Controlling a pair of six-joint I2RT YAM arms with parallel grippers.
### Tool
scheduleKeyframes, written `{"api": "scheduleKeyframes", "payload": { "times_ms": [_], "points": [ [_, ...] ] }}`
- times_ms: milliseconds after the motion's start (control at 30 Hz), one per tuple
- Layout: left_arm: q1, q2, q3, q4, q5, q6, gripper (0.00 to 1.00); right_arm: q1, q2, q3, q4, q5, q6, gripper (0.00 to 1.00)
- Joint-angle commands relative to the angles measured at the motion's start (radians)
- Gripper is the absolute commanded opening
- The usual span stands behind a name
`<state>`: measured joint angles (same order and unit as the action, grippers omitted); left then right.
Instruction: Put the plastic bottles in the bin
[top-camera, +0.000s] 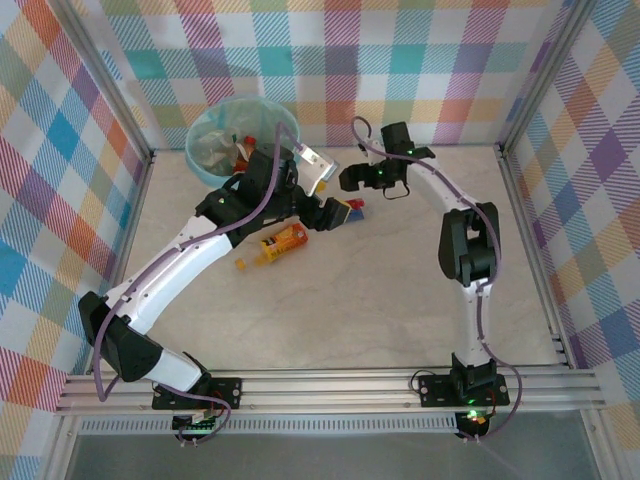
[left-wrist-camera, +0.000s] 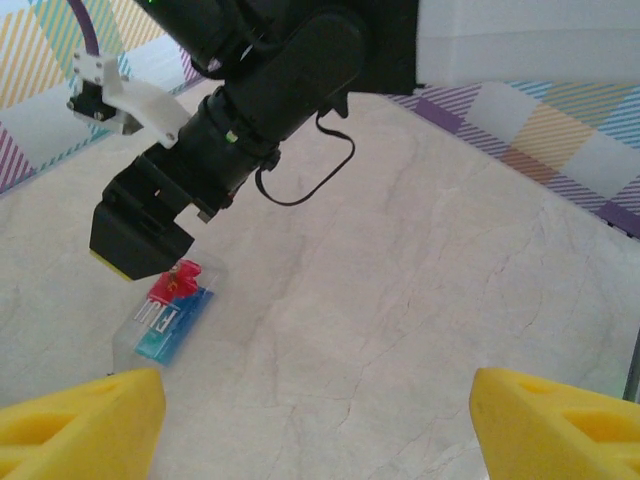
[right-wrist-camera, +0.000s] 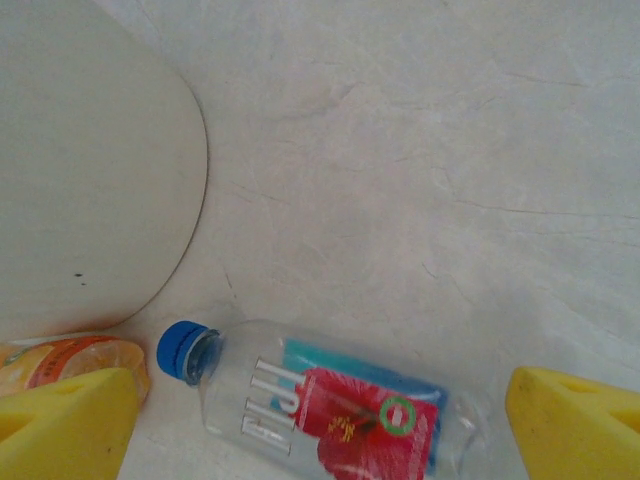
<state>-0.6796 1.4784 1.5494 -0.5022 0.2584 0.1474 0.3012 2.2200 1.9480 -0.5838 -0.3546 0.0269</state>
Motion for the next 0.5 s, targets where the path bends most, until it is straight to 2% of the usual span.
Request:
{"api": "scheduleKeyframes", "payload": {
  "times_ms": [0,233,467],
  "points": [
    [-0.012,-0.022,0.022,-0.004,-0.014,0.017,0.80,-0.004,0.057,0.055,-0.034,-0.082,-0.027,0.95],
    [-0.012,-0.030,0.015,-0.006,-0.028,0.023,0.81,-0.002,0.109,0.048,-0.033,-0.175,0.013,0.93],
    [-0.012,-0.050,0.006,-0.004,-0.027,0.014,0.81,0.003,0.007,-0.139,0.034,-0.189,0.028,0.92]
  ]
}}
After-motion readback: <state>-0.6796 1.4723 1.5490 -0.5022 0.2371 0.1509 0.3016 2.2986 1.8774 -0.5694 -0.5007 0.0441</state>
